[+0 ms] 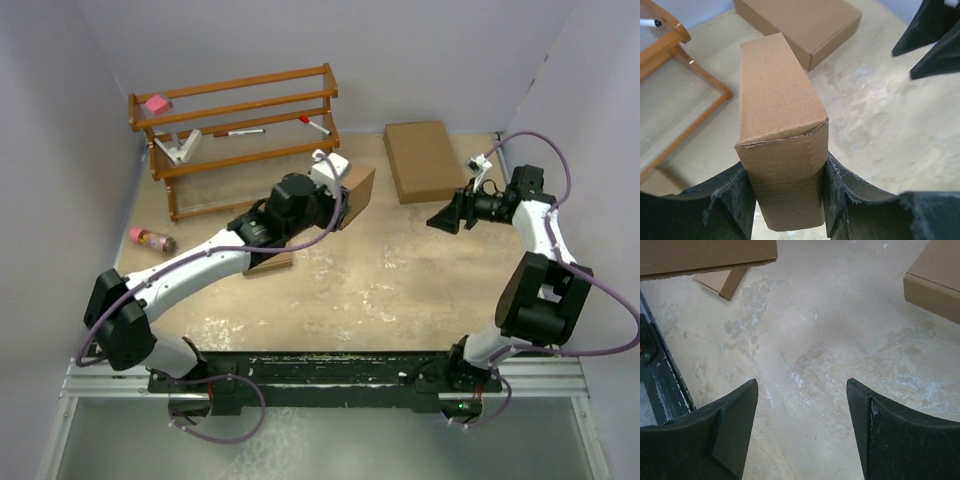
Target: Fold the paper box
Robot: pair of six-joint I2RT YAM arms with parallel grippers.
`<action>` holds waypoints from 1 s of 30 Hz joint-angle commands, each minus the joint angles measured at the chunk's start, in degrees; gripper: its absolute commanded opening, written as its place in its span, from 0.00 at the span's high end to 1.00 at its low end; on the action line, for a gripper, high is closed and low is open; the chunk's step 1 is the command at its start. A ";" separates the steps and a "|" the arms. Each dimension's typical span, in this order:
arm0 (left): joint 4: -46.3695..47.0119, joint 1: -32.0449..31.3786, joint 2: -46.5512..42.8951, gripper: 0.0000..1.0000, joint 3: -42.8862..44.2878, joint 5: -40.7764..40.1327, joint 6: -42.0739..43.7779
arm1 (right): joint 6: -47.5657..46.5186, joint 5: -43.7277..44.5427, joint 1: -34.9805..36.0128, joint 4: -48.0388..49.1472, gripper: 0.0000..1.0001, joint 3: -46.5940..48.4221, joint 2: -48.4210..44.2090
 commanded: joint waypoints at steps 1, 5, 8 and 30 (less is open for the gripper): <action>-21.11 -6.16 7.81 0.69 11.01 -16.65 17.72 | 1.04 0.09 -0.63 0.64 0.24 -0.59 0.10; -32.13 -9.93 19.48 0.68 22.12 -26.82 20.51 | 1.12 0.28 -0.95 0.89 0.24 -0.86 0.09; -36.03 -13.21 27.23 0.67 29.24 -34.18 22.98 | 1.34 0.47 -1.05 1.06 0.24 -0.89 0.41; -35.98 -23.31 24.28 0.02 31.43 -14.54 25.33 | -0.35 2.40 -1.88 1.06 0.24 -0.87 1.14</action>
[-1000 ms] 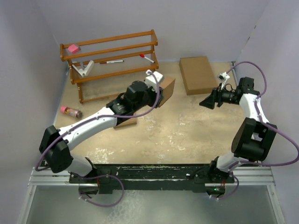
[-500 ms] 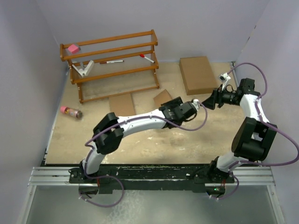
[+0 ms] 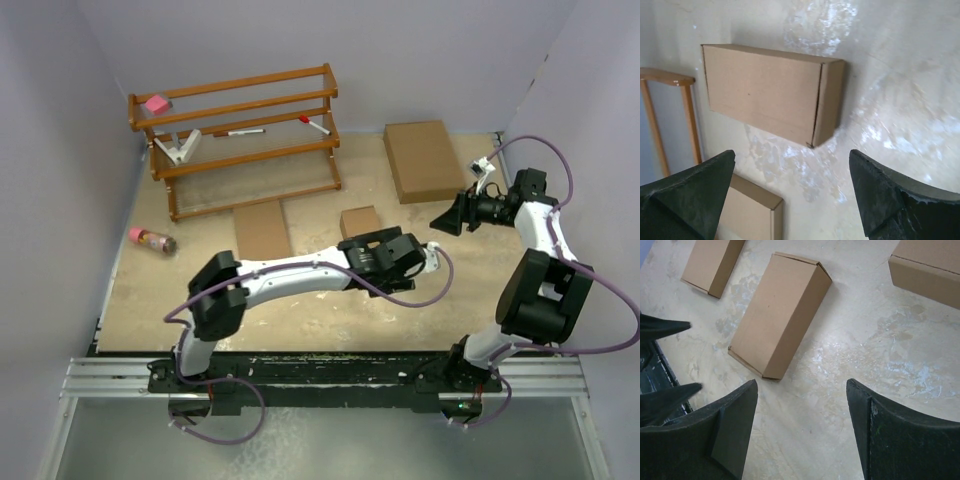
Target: Fold the paper box
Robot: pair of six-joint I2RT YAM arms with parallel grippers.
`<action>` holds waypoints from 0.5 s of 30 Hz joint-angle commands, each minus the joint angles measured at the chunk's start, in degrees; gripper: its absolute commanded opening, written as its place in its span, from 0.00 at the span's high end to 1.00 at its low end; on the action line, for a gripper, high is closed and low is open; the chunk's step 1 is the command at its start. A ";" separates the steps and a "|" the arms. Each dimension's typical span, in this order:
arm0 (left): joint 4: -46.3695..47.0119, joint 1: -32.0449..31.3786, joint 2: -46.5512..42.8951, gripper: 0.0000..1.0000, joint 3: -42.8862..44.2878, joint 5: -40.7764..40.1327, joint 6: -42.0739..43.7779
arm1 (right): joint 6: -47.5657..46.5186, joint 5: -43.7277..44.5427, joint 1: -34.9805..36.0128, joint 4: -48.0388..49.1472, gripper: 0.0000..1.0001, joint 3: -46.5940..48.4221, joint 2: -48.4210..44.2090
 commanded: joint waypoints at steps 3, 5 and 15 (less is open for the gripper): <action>6.46 1.74 -18.29 0.03 -10.52 15.20 -9.39 | -1.02 2.59 -0.24 2.78 0.26 -0.85 -0.39; 10.82 5.94 -24.34 0.08 -17.03 21.17 -16.78 | -0.99 3.76 0.67 3.87 0.31 -1.97 -0.25; 38.97 31.94 -31.46 0.59 -42.63 44.70 -39.93 | -39.99 7.25 17.29 0.59 0.66 -11.54 -9.34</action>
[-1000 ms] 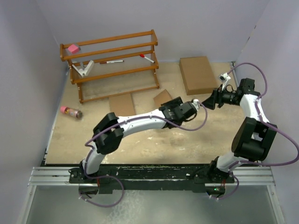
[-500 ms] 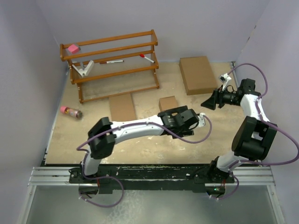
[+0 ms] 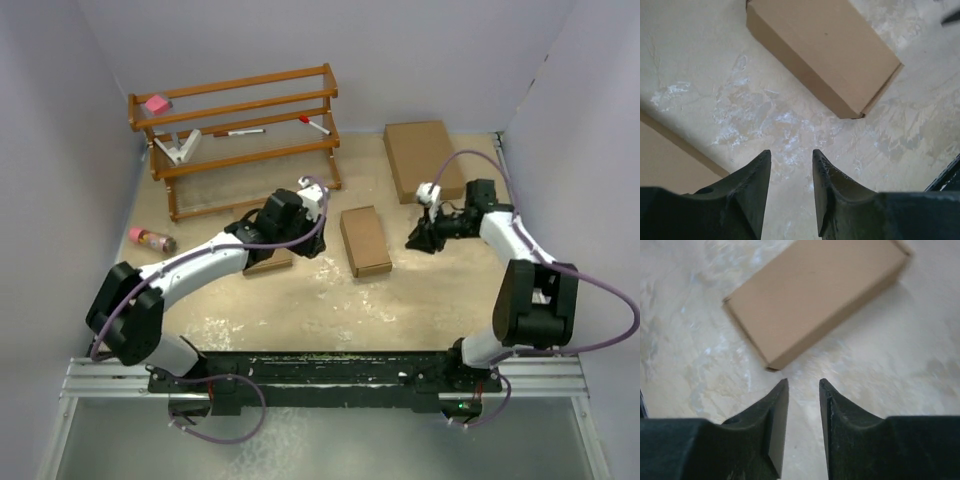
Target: Fold the paper box
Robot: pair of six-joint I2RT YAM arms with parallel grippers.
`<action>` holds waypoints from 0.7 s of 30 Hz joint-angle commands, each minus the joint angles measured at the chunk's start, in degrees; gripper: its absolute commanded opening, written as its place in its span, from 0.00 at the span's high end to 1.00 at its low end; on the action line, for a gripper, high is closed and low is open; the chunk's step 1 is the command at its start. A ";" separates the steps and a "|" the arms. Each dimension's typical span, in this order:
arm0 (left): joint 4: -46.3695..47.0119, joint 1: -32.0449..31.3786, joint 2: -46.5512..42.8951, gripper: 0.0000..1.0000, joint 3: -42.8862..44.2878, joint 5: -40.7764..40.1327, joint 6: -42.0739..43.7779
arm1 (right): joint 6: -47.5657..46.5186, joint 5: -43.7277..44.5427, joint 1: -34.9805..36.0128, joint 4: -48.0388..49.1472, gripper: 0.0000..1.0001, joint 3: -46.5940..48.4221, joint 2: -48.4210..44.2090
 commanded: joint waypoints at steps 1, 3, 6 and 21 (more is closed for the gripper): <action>15.91 9.03 4.71 0.59 -1.23 13.63 -11.47 | -26.86 -0.85 7.43 -2.51 0.68 -6.67 -10.12; 19.20 12.83 9.26 0.56 2.15 16.85 -13.64 | -34.07 0.20 12.14 -3.20 0.76 -9.13 -13.07; 22.71 15.80 17.34 0.53 8.60 19.82 -15.98 | -34.90 4.97 20.98 1.19 0.85 -12.59 -14.74; 31.08 16.06 38.24 0.45 23.00 24.52 -20.33 | -22.78 34.14 43.03 21.61 0.96 -17.69 -4.29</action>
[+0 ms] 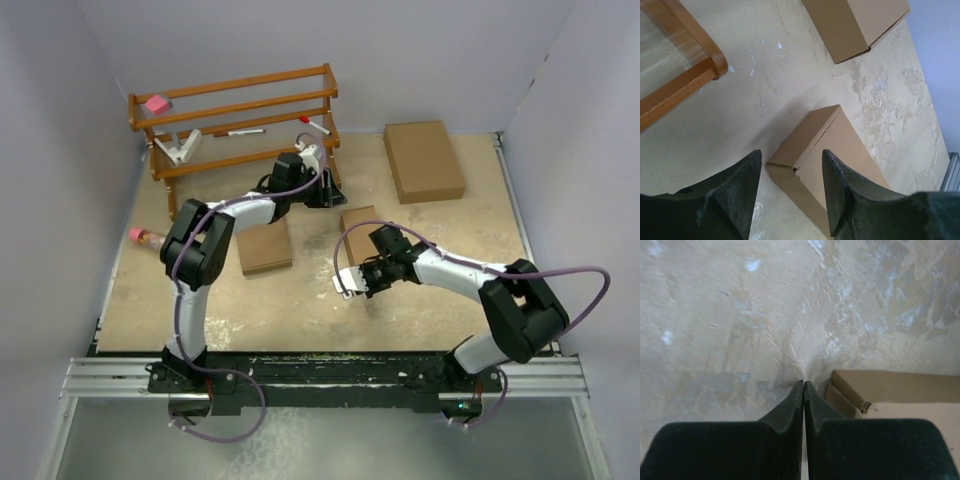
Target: Fold the paper box
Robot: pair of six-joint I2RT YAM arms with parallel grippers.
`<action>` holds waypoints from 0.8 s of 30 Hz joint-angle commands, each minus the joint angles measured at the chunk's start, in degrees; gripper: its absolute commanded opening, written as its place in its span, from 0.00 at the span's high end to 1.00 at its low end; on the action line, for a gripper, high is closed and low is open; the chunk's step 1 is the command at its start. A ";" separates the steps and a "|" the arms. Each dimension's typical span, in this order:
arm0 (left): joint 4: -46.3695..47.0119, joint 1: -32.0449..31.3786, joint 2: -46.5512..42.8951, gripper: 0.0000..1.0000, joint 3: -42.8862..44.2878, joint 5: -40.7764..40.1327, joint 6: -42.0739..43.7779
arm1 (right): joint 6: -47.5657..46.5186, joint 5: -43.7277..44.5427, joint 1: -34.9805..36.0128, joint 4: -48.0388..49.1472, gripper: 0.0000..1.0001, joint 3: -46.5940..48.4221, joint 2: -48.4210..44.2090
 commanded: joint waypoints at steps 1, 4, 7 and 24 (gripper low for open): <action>4.68 -0.18 4.08 0.45 4.55 5.21 -1.03 | 3.65 9.18 1.12 7.44 0.95 -0.69 -0.38; 4.55 -0.30 7.25 0.45 6.26 9.45 -0.25 | 4.04 12.33 1.35 9.41 0.95 -1.12 0.10; 4.09 -0.75 8.73 0.47 6.27 12.95 0.73 | 5.18 15.29 1.43 12.47 0.95 -1.86 -0.36; -1.52 1.89 -8.88 0.32 2.17 -6.47 -2.72 | 5.28 -15.07 -13.76 -10.10 0.60 5.87 -16.72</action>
